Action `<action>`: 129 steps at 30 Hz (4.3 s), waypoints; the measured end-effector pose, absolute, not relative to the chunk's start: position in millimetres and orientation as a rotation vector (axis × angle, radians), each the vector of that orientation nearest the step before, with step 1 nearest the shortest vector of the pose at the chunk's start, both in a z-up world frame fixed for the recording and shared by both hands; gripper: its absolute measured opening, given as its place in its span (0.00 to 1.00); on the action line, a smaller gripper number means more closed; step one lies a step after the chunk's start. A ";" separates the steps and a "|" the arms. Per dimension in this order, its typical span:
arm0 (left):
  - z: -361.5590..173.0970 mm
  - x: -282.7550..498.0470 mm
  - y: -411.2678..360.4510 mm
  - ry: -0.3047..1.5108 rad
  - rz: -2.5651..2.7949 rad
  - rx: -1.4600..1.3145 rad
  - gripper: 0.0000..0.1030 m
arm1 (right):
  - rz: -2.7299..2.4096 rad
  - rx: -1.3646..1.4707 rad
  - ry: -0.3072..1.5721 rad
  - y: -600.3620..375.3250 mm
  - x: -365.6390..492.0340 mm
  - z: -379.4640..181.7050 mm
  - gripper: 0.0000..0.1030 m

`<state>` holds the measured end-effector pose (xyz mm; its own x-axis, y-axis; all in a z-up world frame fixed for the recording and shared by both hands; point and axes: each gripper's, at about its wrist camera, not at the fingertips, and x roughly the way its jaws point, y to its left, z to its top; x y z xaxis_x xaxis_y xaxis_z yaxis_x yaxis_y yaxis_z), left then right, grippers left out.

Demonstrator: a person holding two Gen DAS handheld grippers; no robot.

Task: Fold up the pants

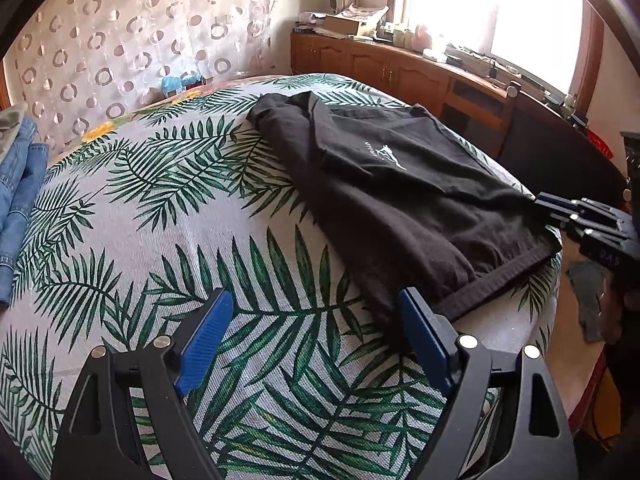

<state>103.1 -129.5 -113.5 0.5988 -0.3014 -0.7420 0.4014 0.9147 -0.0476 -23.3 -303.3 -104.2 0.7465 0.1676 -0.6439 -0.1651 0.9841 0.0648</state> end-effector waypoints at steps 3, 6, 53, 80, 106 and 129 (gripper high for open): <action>-113.1 103.7 -128.2 0.834 -0.409 0.121 0.83 | 0.184 0.001 0.720 -305.0 -21.0 -109.3 0.27; -110.1 102.2 -127.1 0.821 -0.403 0.120 0.83 | 0.183 0.007 0.711 -308.1 -20.5 -104.2 0.27; -71.5 89.2 -70.0 0.644 -0.278 -0.013 0.83 | 0.463 -0.266 0.786 -192.4 109.9 -84.8 0.05; -78.0 85.1 -85.5 0.664 -0.307 0.011 0.83 | 0.290 -0.229 0.673 -260.7 130.2 -35.7 0.02; -83.3 81.8 -89.2 0.670 -0.310 0.011 0.83 | 0.115 -0.262 0.782 -286.0 192.9 -70.2 0.03; -81.9 81.7 -89.5 0.677 -0.318 0.019 0.83 | 0.196 -0.132 0.758 -297.4 139.0 -73.9 0.30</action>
<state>81.7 -89.5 -81.9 0.7329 -0.2830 -0.6187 0.2950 0.9516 -0.0859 139.0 -297.4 -73.9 0.7092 0.1282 -0.6932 -0.2233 0.9735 -0.0485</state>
